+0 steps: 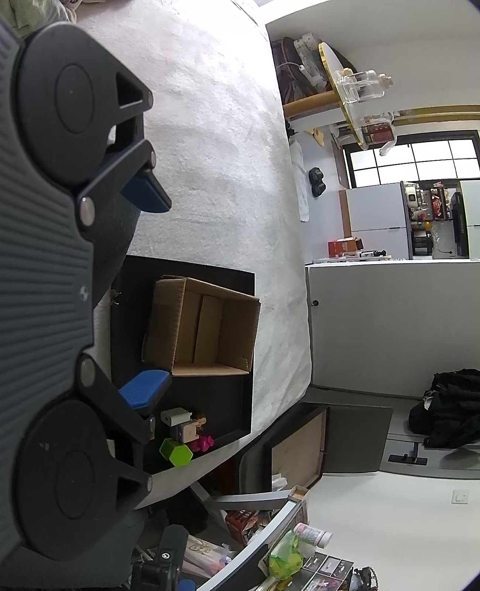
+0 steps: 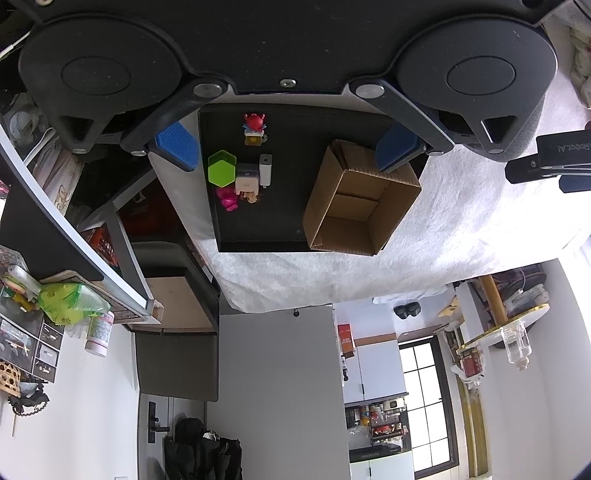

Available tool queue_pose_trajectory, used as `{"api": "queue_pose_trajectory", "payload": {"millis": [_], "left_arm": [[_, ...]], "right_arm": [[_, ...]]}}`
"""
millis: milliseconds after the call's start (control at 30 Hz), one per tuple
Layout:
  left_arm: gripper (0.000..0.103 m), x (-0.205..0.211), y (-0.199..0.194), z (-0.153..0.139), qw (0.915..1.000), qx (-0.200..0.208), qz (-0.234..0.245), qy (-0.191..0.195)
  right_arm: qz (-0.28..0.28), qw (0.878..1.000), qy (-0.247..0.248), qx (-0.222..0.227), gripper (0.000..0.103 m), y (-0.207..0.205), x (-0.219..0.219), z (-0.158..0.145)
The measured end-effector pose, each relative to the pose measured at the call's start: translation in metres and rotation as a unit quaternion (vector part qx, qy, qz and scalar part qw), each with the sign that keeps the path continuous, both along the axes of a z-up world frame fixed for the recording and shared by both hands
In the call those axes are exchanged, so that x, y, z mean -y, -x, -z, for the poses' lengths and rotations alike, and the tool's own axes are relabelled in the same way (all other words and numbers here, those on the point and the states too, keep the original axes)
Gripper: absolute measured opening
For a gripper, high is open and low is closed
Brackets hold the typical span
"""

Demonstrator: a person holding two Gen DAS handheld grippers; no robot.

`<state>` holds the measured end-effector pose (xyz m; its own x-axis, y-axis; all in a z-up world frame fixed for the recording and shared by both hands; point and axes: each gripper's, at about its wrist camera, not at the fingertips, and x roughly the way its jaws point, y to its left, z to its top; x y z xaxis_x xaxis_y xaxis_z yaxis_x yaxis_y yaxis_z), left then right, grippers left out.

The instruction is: Organize rigid objects

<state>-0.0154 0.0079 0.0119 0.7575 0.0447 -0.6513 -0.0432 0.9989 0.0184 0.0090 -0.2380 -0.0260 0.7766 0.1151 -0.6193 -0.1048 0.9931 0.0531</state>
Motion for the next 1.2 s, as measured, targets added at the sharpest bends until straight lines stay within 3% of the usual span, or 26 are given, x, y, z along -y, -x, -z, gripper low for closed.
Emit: {"api": "queue_pose_trajectory", "payload": {"millis": [1200], "left_arm": [[0.091, 0.000, -0.002, 0.005, 1.0000, -0.005, -0.004, 0.007]], "right_arm": [[0.009, 1.000, -0.001, -0.011, 0.103, 0.000, 0.002, 0.011]]}}
